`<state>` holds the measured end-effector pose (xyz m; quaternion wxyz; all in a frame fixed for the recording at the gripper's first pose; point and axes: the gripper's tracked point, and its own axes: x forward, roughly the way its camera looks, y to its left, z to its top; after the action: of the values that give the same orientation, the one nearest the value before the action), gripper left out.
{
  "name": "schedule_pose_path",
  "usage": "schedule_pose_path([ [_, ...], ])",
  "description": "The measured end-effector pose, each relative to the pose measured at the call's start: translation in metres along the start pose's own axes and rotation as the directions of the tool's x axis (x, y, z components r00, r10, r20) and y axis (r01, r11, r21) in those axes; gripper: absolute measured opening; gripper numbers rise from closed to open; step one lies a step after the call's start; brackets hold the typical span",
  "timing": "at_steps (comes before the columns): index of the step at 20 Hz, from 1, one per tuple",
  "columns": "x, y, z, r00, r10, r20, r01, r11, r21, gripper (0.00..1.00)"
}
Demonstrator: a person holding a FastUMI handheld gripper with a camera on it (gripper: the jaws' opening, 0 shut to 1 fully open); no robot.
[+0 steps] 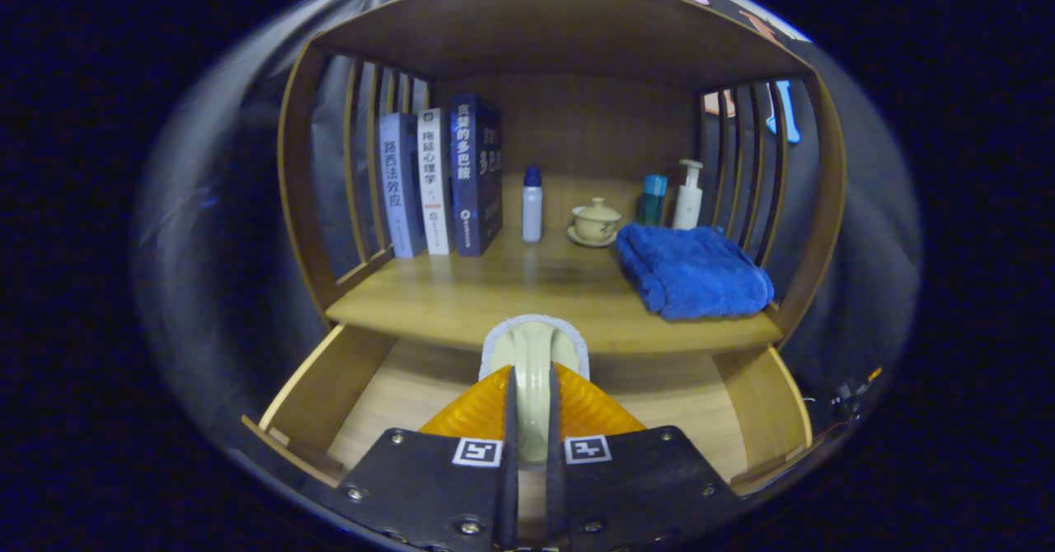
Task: Pull open the drawer, take out the items inside it, and place them on the countertop above the cabinet.
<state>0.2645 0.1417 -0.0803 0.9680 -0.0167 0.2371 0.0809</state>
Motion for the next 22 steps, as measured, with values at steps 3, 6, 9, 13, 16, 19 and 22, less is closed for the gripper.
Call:
schedule_pose_path([
  [3,0.024,-0.001,0.023,1.000,-0.010,0.029,0.010,1.000,0.020,0.14],
  [6,0.054,-0.005,0.027,1.000,-0.014,0.002,0.014,0.998,0.062,0.14],
  [9,0.075,-0.010,0.040,1.000,-0.010,0.024,0.008,0.995,0.104,0.14],
  [13,0.093,-0.022,0.054,0.999,-0.017,0.050,0.011,0.991,0.132,0.14],
  [16,0.107,-0.025,0.060,0.998,-0.012,0.064,0.002,0.989,0.149,0.14],
  [19,0.115,-0.028,0.065,0.997,-0.010,0.082,-0.002,0.989,0.150,0.14],
  [22,0.117,-0.032,0.059,0.997,-0.032,0.069,0.024,0.992,0.122,0.18],
])
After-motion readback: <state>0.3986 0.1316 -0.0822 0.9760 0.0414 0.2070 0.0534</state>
